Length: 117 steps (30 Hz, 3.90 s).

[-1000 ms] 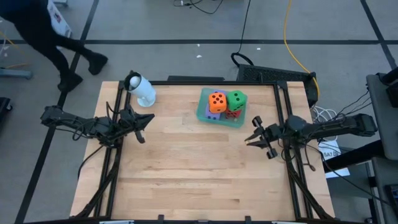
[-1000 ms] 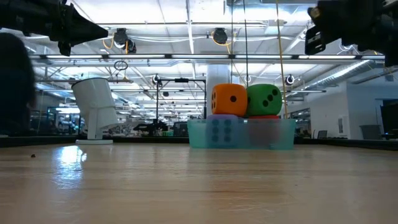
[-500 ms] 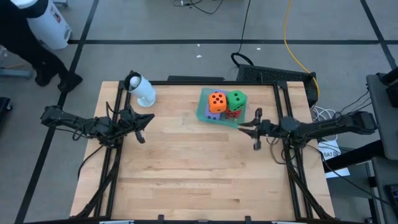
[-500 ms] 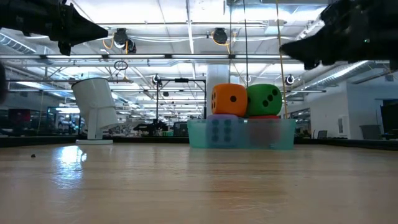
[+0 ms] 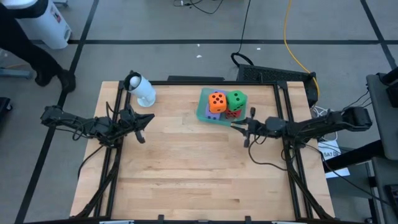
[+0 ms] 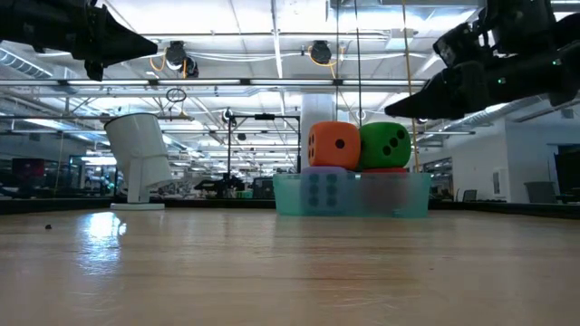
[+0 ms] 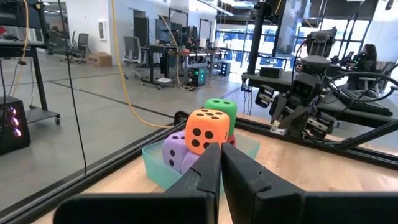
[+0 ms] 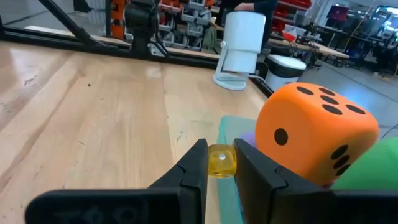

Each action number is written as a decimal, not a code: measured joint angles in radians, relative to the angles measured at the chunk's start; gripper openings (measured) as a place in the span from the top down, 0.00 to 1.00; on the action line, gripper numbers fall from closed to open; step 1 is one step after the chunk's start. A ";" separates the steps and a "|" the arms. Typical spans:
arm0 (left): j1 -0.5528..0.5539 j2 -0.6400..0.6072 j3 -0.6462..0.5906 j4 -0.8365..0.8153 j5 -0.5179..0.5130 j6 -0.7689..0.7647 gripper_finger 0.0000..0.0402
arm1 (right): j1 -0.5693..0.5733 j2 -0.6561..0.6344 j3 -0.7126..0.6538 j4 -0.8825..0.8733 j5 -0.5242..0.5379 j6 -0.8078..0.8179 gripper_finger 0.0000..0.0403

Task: Pick & Place Dice
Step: Put the small yellow die into the bin

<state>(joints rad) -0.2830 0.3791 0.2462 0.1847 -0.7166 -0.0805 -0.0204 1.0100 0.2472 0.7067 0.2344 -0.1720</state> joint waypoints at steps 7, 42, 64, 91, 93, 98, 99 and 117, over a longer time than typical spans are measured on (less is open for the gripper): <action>0.000 0.000 0.000 0.000 0.000 -0.001 0.94 | 0.000 0.011 0.006 0.000 0.000 0.013 0.87; 0.000 0.000 0.000 -0.001 0.000 -0.003 0.94 | 0.000 0.011 0.006 -0.002 -0.001 0.014 0.86; 0.000 0.000 0.000 0.000 0.000 -0.003 0.94 | 0.000 0.011 0.006 -0.008 -0.001 0.013 0.86; 0.035 0.319 0.029 0.375 0.205 0.020 0.94 | -0.044 0.011 0.006 -0.024 0.026 -0.008 0.87; 0.034 0.403 0.072 0.401 0.217 0.023 0.94 | -0.044 0.011 0.006 -0.034 0.025 -0.038 0.87; 0.061 0.672 0.231 0.391 0.172 0.047 0.99 | -0.046 0.011 0.006 -0.038 0.029 -0.128 0.87; 0.072 0.725 0.269 0.390 0.167 0.052 0.99 | -0.046 0.011 0.006 -0.037 0.029 -0.136 0.87; 0.289 1.385 0.874 0.248 0.378 0.159 0.99 | -0.047 0.137 0.006 0.079 0.085 -0.370 0.86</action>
<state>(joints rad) 0.0063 1.7644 1.1204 0.4328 -0.3386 0.0782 -0.0669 1.1472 0.2527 0.7852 0.3194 -0.5423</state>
